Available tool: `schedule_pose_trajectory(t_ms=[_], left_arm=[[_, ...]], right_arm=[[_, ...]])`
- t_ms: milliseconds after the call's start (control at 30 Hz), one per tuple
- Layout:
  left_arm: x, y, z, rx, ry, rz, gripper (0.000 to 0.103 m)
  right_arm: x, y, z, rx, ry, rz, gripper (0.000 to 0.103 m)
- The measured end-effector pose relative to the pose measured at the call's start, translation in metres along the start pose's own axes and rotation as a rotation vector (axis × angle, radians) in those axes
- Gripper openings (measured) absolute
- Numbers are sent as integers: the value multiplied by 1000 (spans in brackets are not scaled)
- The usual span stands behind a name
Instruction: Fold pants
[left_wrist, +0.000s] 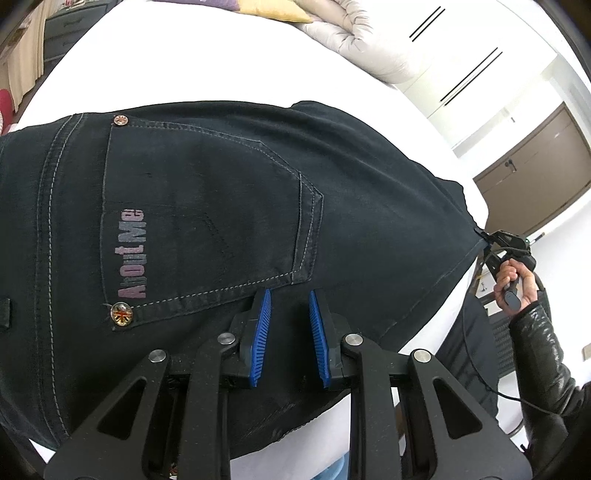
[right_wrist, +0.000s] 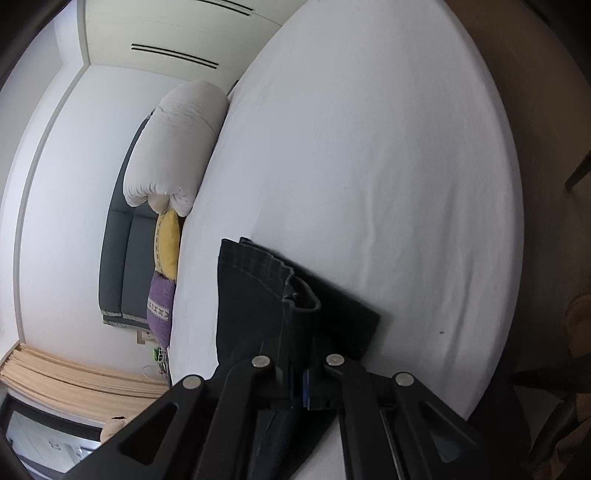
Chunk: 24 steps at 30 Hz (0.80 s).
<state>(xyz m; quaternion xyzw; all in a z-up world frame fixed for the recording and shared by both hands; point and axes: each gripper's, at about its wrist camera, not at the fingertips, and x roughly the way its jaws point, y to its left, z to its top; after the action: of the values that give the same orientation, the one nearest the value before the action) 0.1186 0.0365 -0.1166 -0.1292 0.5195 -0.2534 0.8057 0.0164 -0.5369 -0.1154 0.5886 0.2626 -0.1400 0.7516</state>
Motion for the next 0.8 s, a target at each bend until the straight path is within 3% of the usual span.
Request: schedule_pose_trajectory(t_ms=[167, 300, 367, 400, 433, 500, 533, 600, 733, 800], left_arm=[[1, 5, 0, 1, -8, -29, 21], [-2, 12, -2, -15, -25, -53, 21], [-4, 14, -1, -16, -26, -47, 21], [-4, 15, -1, -19, -26, -47, 21], [-5, 16, -1, -22, -26, -48, 21], [-4, 16, -2, -25, -30, -50, 21], [-5, 17, -2, -25, -32, -51, 21], [-4, 16, -4, -25, -36, -53, 21], [-6, 17, -7, -23, -40, -54, 21], [-7, 16, -9, -23, -40, -52, 21]], right_arm=[[5, -14, 0, 0, 2, 8, 0], [7, -35, 4, 84, 46, 134, 3], [-4, -37, 7, 84, 37, 137, 9], [-18, -35, 9, 62, -8, 101, 19], [-30, -33, 10, 50, -51, 66, 38], [-49, -27, 6, 48, -93, -4, 64], [-60, -18, -1, 13, -84, -21, 64], [-64, 0, -18, -64, -7, 11, 64], [-50, 53, -101, -261, 277, 108, 62], [-31, 72, -145, -279, 427, 183, 56]])
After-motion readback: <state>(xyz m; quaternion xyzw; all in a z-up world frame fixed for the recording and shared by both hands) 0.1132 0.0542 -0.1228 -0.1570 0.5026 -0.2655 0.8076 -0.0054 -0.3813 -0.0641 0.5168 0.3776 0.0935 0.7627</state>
